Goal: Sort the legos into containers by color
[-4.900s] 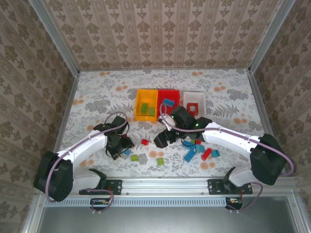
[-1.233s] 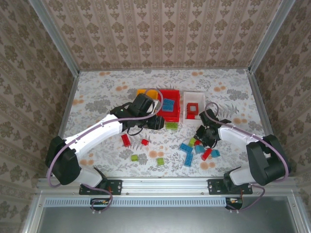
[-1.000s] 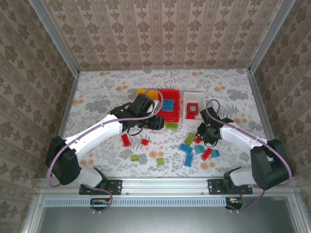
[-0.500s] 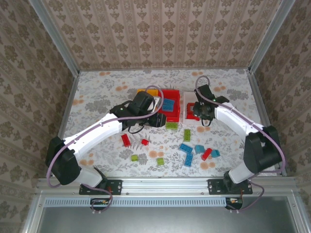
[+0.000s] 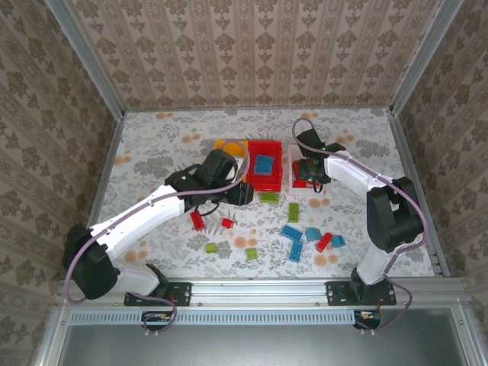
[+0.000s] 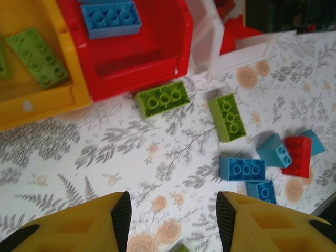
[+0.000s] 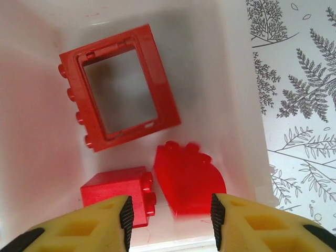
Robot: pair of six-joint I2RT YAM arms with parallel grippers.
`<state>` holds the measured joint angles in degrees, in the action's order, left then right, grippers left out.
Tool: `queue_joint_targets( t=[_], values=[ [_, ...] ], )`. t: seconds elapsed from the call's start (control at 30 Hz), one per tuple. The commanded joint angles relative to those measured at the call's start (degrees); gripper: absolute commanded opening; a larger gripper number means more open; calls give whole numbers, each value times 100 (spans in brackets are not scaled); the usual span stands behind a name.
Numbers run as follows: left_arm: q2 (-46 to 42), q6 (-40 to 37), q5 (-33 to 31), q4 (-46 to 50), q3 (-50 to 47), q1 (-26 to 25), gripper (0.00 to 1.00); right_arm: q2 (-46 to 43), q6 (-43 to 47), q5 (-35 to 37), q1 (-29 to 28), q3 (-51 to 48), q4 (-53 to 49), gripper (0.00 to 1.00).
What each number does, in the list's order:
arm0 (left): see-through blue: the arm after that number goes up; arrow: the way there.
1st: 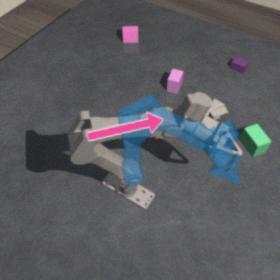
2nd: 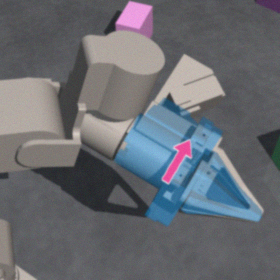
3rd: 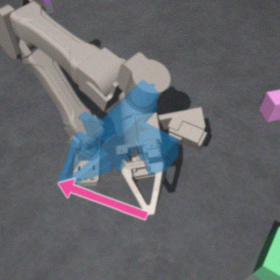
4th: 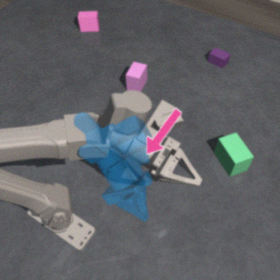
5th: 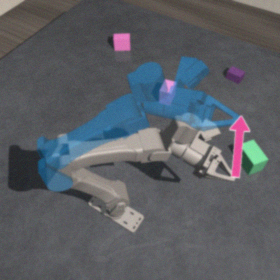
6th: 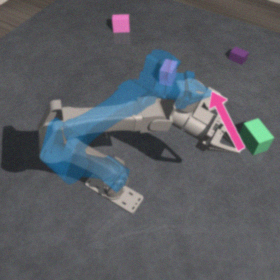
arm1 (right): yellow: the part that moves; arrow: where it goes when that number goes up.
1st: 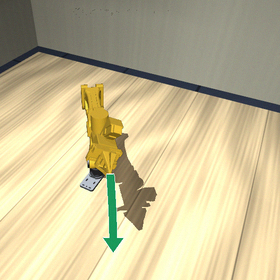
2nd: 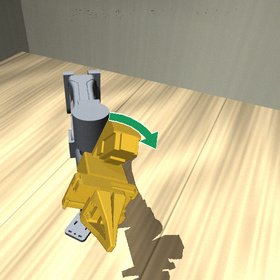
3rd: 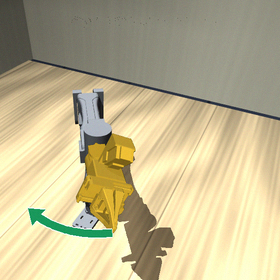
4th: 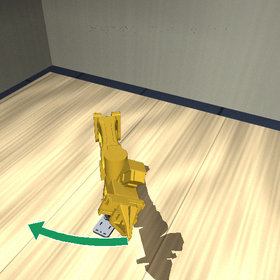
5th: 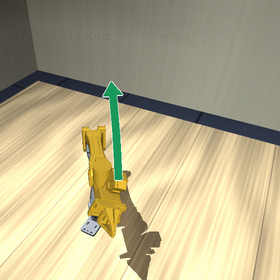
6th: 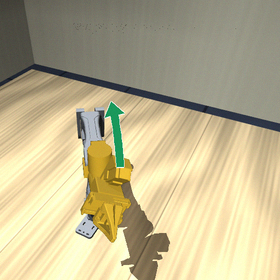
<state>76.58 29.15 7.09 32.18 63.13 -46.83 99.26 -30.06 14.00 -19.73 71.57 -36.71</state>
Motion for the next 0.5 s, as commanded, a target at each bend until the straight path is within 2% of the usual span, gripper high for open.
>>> queue_joint_targets(
  t=[0.0, 0.2, 0.37, 0.47],
  values=[
    [-316, 203, -181, 455, -315, 127, 51, -215, 115, 139, -142, 223, -195, 52],
    [-522, 111, -88, 573, -734, 202, 56, -1107, 220, -79, -465, -102, 116, 53],
    [-698, 109, -212, 919, -911, 221, 60, -2011, 589, -897, -932, -1130, 911, 58],
    [-872, 331, -216, 1286, -996, 221, 62, -2423, 767, -1604, -1243, -1675, 1319, 64]
  ],
)
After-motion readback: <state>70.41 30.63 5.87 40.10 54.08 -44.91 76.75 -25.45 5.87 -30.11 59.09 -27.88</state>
